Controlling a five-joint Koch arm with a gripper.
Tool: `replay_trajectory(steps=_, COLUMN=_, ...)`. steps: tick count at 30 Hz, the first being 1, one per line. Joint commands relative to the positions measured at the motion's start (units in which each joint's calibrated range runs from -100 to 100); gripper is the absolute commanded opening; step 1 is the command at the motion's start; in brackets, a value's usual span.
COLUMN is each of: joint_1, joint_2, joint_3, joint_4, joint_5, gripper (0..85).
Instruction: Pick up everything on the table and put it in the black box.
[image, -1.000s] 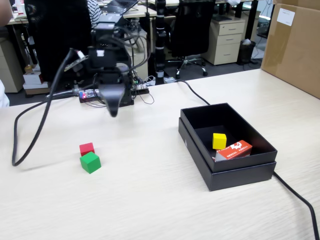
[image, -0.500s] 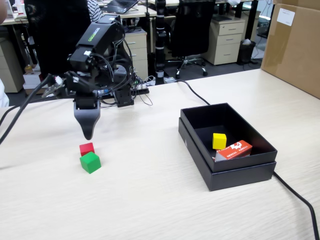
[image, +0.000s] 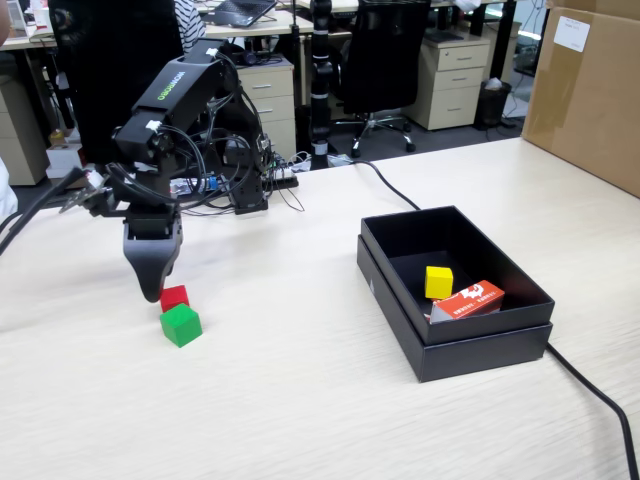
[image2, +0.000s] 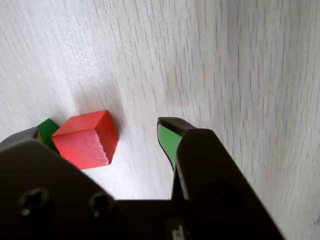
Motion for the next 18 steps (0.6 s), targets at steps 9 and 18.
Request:
replay_trajectory(steps=9, joint_1=1.3, joint_2=3.6, joint_3=4.3, joint_4=0.9, joint_5=0.7, gripper=46.3)
replay_trajectory(steps=18, joint_1=1.3, joint_2=3.5, joint_3=3.0, joint_4=0.9, joint_5=0.7, gripper=32.4)
